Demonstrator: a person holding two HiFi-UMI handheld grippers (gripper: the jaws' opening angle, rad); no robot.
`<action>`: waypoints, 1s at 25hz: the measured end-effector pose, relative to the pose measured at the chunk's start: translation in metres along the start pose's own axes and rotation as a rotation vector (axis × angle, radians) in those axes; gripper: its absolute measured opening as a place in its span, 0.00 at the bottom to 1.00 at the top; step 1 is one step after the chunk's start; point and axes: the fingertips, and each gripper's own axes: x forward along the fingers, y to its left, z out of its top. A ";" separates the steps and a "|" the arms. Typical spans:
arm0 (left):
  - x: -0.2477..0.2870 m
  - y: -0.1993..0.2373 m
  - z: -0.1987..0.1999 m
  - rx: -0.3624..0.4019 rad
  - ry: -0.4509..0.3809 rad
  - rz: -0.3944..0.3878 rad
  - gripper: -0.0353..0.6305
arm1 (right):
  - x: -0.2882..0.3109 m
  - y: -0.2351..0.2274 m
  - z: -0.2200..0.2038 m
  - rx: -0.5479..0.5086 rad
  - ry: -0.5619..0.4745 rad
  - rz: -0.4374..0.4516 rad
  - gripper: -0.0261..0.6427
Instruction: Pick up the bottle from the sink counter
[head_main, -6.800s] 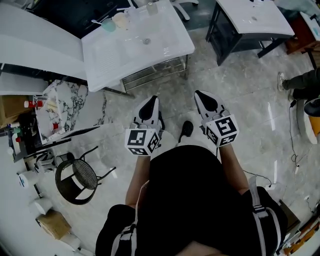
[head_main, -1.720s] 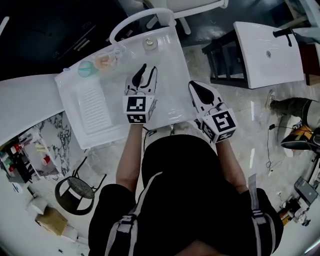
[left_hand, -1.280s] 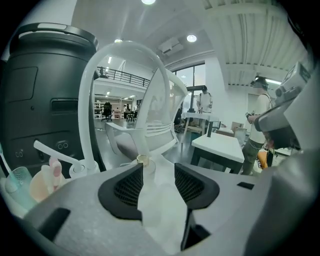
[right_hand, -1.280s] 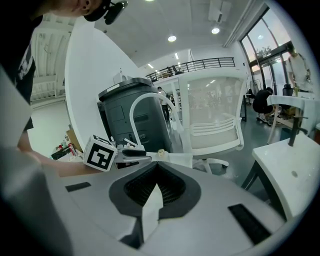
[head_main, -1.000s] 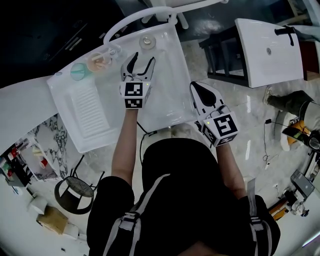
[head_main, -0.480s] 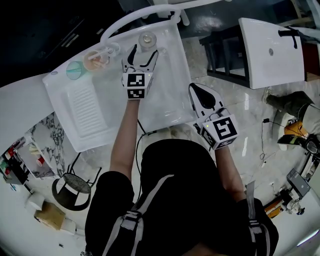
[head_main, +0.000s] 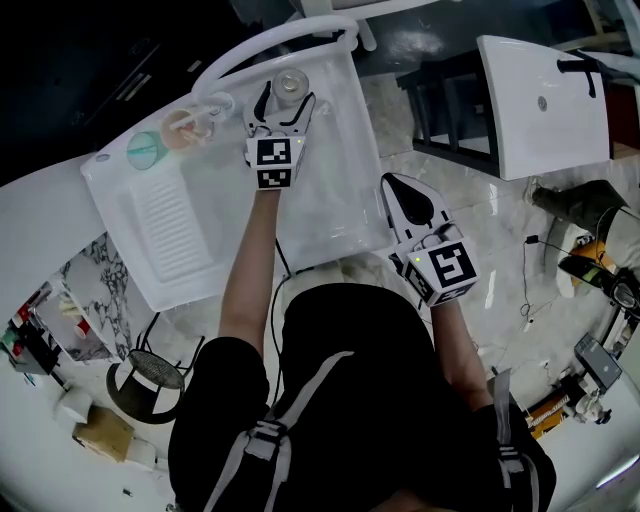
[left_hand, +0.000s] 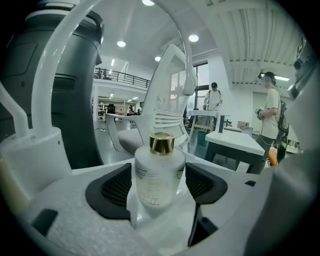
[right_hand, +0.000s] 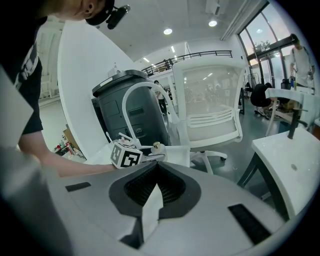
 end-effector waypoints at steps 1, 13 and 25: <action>0.002 0.000 -0.001 0.007 0.003 0.000 0.54 | 0.001 -0.001 0.001 0.002 -0.001 -0.003 0.05; 0.015 0.002 -0.005 0.025 -0.004 0.002 0.54 | 0.001 -0.005 -0.002 0.015 0.006 -0.020 0.05; 0.017 0.001 -0.002 0.018 0.000 0.005 0.53 | -0.004 -0.002 -0.008 0.011 0.021 -0.018 0.05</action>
